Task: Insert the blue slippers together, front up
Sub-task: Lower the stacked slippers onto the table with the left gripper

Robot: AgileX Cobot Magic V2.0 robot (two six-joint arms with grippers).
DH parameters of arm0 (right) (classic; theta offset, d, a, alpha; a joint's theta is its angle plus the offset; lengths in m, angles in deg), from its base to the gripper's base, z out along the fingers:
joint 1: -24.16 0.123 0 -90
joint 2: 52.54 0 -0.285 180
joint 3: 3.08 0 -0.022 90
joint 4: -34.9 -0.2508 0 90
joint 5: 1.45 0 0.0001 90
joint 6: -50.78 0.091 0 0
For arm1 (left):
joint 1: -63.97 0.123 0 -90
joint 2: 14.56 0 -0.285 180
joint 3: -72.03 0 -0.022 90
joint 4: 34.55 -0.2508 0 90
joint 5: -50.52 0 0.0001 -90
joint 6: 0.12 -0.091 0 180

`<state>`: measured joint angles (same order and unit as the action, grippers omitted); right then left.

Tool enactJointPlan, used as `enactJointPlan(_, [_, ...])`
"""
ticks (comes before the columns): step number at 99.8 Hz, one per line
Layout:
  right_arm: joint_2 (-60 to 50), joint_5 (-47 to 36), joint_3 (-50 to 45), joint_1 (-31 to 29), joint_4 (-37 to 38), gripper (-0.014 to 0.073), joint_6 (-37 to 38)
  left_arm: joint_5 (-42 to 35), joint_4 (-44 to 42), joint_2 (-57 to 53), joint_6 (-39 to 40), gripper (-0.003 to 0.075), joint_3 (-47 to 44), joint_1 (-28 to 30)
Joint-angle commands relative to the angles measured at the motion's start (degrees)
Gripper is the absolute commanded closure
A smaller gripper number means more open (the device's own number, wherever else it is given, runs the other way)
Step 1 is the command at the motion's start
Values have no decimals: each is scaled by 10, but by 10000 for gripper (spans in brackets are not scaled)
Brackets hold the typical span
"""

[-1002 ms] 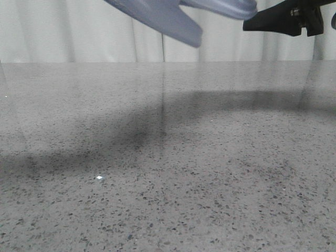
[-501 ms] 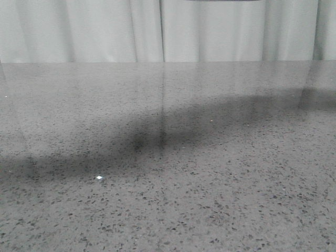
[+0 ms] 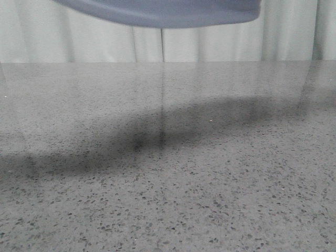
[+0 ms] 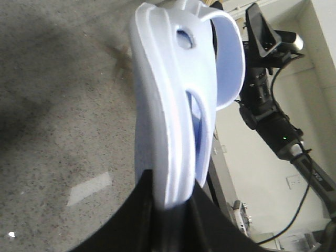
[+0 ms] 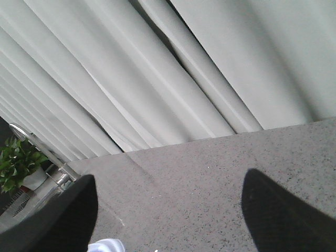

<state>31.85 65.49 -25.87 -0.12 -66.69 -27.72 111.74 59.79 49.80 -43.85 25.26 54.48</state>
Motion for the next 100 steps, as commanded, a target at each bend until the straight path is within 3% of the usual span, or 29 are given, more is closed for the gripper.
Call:
enactJointPlan(1, [-19, 35, 17, -4, -56, 95, -2, 2, 21, -4, 1, 705, 17, -4])
enactJointPlan(39, [-19, 51, 17, -4, -56, 95, -2, -41, -66, -4, 6, 705, 17, -4])
enactJointPlan(86, [-19, 51, 17, -4, -56, 95, -2, -7, -79, 45, 1, 705, 17, -4])
enactJointPlan(100, [-19, 51, 17, -4, -56, 95, -2, -6, -120, 63, 0, 705, 40, -4])
